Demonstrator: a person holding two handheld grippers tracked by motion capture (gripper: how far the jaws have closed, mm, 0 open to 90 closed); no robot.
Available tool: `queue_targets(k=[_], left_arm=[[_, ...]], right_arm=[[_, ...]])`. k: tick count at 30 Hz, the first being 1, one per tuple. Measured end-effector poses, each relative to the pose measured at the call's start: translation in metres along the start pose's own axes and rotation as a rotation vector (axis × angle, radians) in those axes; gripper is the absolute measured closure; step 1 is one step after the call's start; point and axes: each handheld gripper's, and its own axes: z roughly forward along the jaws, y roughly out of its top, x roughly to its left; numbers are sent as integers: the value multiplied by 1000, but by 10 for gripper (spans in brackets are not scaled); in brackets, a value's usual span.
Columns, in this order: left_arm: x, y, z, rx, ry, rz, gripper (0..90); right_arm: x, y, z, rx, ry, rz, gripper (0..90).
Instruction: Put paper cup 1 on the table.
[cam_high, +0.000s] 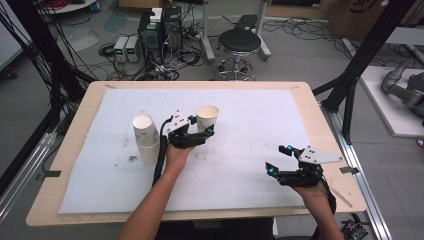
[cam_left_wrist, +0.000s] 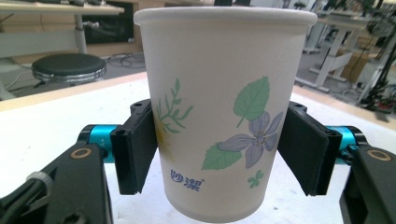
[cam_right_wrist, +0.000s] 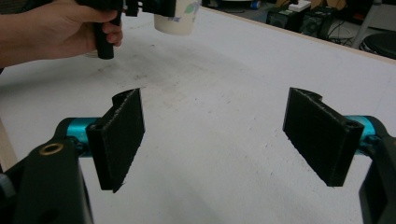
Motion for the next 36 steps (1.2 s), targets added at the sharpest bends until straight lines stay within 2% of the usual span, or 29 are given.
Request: queue_targets(k=[6,11,15,21,29,36], left_arm=[[4,-7,16,64,40,-6,321],[4,-16,25,142,64,4,321],[1,-16,27,161,80,21,324],[-3,-15,29,242,111,52,325],[-5,-14,24,315,145,38,328],[-7,-15,17,363,148,42,323]], right_arm=[[-1,-1,-1,1,2,1,212],[-1,-1,-4,-3,3,3,212],[-1,-1,-4,-2,5,4,212],[1,-1,-2,2,11,-4,212],[2,0,-3,5,12,-9,212],[4,1,-5,3,10,-18,212]])
